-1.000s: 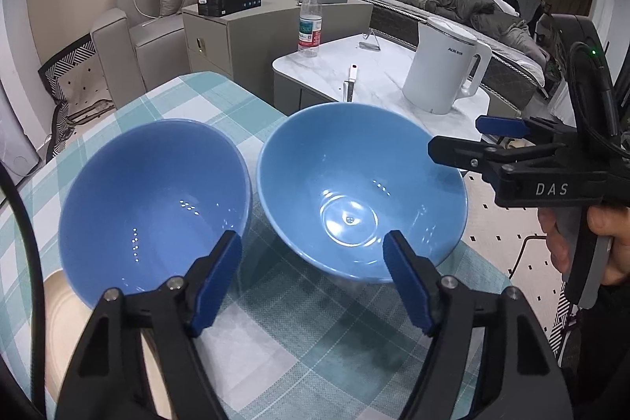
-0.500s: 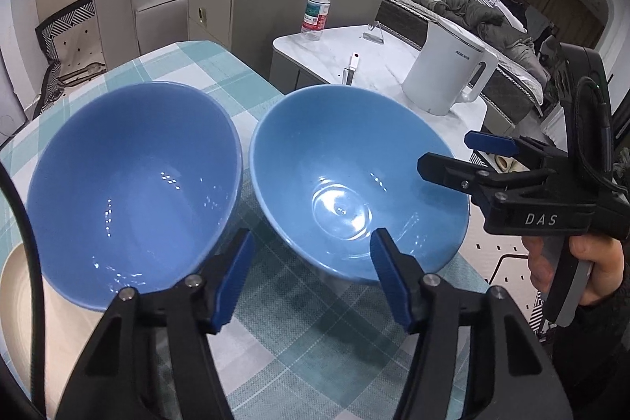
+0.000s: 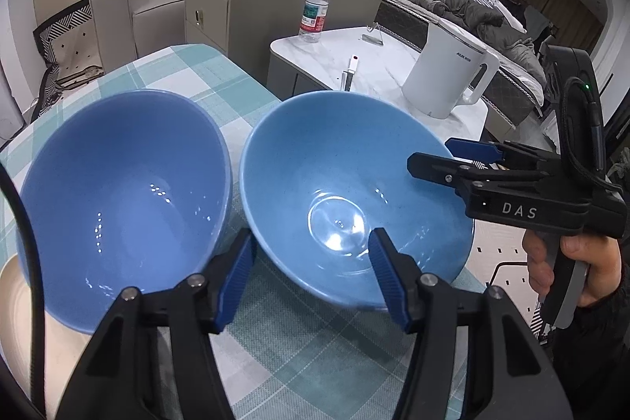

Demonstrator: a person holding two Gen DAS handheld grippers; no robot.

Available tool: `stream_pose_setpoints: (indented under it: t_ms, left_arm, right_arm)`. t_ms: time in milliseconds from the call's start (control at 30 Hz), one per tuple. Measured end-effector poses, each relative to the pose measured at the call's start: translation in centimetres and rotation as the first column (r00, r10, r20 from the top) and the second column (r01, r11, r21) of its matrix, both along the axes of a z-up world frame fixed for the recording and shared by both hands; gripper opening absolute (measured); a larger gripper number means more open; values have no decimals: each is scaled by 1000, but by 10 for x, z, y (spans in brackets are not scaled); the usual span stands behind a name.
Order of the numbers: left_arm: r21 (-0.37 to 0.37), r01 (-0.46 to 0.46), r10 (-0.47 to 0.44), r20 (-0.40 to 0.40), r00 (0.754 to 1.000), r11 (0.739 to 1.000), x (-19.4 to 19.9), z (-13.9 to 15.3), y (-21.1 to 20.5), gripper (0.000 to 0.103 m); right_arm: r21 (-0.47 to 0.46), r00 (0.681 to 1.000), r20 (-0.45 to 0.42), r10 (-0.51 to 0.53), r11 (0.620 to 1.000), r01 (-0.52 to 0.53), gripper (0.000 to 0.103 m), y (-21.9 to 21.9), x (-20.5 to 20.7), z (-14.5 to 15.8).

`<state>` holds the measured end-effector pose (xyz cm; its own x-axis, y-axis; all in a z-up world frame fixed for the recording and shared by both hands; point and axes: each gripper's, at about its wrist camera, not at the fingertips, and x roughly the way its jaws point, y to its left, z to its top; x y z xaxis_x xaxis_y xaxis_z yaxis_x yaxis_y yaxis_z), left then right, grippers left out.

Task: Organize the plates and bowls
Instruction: 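Move both grippers to the rim of the light blue bowl, then close both grippers on the light blue bowl rim, then lift the light blue bowl with both grippers and carry it over the darker blue bowl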

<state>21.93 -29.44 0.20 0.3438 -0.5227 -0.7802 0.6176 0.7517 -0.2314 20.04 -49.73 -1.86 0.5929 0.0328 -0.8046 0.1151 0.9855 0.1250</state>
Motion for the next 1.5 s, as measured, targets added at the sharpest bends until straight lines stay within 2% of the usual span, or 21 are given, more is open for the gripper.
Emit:
stream_pose_setpoints:
  t_ms: [167, 333, 567, 667, 800, 1067, 1500]
  left_arm:
    - [7, 3, -3, 3, 1000, 1000, 3, 0, -4, 58]
    - [16, 6, -6, 15, 1000, 1000, 3, -1, -5, 56]
    - [28, 0, -1, 35, 999, 1000, 4, -2, -3, 46]
    - [26, 3, -4, 39, 999, 1000, 4, -3, -2, 42]
    - [32, 1, -3, 49, 999, 999, 5, -3, -2, 38]
    - [33, 14, -16, 59, 998, 999, 4, -4, -2, 33]
    - [39, 26, -28, 72, 997, 999, 0, -3, -5, 30]
  right_arm:
    - [-1, 1000, 5, 5, 1000, -5, 68, -1, 0, 0]
    - [-7, 1000, 8, 9, 1000, -9, 67, -2, 1, -1]
    - [-10, 1000, 0, 11, 1000, -11, 54, -1, 1, -1]
    - [-19, 1000, -4, 14, 1000, -14, 42, 0, -2, -2]
    - [-21, 1000, -2, 9, 1000, -9, 38, 0, -7, -1]
    - [-32, 1000, 7, 12, 999, -11, 19, 1, -11, 1]
    - [-55, 1000, 10, 8, 998, -7, 16, 2, -16, 5]
